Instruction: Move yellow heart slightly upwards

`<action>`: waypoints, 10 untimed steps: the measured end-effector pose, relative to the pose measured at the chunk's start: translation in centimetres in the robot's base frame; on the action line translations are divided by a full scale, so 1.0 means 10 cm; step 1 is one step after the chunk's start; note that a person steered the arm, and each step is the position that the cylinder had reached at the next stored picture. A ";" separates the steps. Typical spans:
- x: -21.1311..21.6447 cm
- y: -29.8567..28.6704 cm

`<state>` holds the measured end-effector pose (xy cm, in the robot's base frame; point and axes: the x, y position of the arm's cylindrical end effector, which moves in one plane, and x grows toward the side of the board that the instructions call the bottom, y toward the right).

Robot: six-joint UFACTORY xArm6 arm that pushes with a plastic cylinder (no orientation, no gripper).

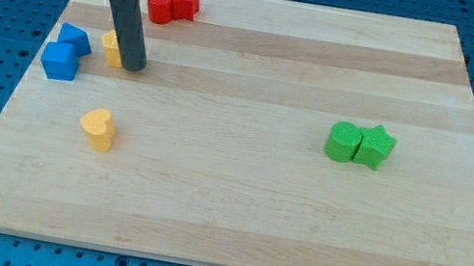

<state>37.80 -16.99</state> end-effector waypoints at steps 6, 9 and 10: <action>1.75 0.21; 1.29 0.14; 1.25 -0.03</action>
<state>50.32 -17.25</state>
